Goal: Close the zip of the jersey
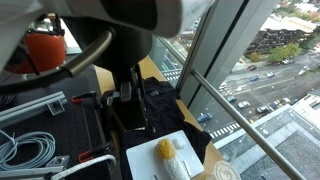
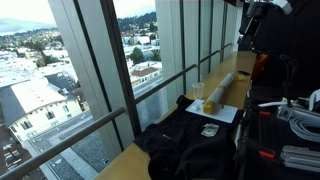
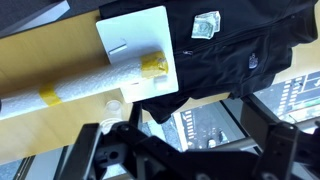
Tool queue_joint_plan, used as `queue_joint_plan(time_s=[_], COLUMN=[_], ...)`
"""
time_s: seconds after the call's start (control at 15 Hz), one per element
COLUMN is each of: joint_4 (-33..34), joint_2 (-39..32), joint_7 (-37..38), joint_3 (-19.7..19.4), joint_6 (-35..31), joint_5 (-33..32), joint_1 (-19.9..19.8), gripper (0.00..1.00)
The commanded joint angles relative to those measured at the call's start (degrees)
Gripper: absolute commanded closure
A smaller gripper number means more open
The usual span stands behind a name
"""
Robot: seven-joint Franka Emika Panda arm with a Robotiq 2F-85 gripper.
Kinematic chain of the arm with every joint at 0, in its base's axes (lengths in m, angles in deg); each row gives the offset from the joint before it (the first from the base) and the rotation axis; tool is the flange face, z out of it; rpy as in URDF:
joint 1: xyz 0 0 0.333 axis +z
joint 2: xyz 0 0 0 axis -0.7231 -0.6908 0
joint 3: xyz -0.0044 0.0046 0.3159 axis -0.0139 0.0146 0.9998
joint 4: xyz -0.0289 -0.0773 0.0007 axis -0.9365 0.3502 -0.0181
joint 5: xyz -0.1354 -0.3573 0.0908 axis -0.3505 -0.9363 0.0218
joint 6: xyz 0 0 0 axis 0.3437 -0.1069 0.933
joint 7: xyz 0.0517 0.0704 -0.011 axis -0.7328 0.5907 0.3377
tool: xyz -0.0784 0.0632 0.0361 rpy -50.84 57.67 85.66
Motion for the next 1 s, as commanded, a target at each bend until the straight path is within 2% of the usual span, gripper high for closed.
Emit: queue_joint_plan(time_s=[0.0, 0.13, 0.4, 0.67, 0.93], joint_4=[0.11, 0.11, 1.94, 4.89, 10.38], joint_2=[-0.19, -0.19, -5.99, -14.69, -24.87], joint_7=[-0.59, -0.59, -3.08, -10.98, -13.18], joint_3=[1.34, 1.34, 0.88, -0.1, 3.83], joint_6=[0.21, 0.21, -1.6, -5.61, -9.33], joint_5=[0.84, 0.84, 3.95, 11.85, 16.72], joint_1=[-1.37, -1.37, 1.24, 4.19, 4.8], gripper=[0.0, 0.0, 0.0, 0.0, 0.0])
